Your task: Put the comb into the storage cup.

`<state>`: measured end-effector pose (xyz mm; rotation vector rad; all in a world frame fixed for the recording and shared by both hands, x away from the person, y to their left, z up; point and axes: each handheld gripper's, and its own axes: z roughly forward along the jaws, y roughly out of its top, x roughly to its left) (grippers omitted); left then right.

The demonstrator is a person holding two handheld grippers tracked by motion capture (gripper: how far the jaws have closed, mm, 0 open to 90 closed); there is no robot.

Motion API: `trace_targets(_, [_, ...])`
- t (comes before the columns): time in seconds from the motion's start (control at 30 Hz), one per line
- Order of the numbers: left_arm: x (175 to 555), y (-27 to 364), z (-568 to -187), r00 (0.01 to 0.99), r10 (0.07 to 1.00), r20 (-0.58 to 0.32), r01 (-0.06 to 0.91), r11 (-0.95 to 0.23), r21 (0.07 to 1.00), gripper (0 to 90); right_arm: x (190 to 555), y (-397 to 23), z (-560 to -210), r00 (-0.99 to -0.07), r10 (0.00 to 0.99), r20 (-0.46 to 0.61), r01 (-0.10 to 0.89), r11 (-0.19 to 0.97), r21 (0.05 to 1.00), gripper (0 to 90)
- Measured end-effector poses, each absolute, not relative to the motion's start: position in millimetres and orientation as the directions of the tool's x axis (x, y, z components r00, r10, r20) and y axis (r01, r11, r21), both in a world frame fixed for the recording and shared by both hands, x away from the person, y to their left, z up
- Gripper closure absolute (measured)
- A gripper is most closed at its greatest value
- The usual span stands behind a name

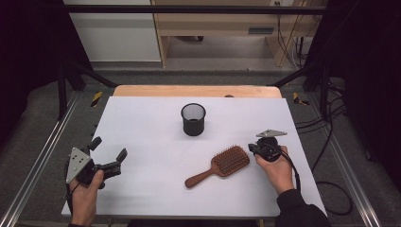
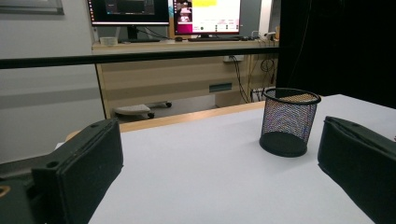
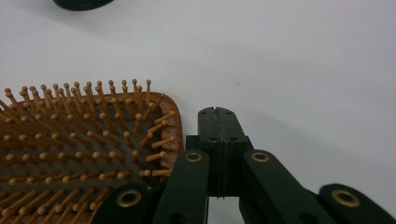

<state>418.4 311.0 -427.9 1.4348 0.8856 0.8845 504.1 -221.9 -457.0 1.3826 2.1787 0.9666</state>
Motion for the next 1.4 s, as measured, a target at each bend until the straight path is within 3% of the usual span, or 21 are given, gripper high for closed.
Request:
trace_targets(1.03, [418.6, 308.1, -428.4, 0.439, 0.898, 0.034, 0.031, -0.053, 0.998, 0.3, 503.8, -209.7, -464.6, -0.456, 0.887, 0.066, 0.646, 0.279, 0.711, 90.0])
trace_targets(1.4, [418.8, 307.6, -428.5, 0.444, 0.896, 0.032, 0.032, -0.051, 0.998, 0.3, 494.7, -185.7, -466.2, -0.506, 0.859, 0.081, 0.629, 0.303, 0.716, 90.0])
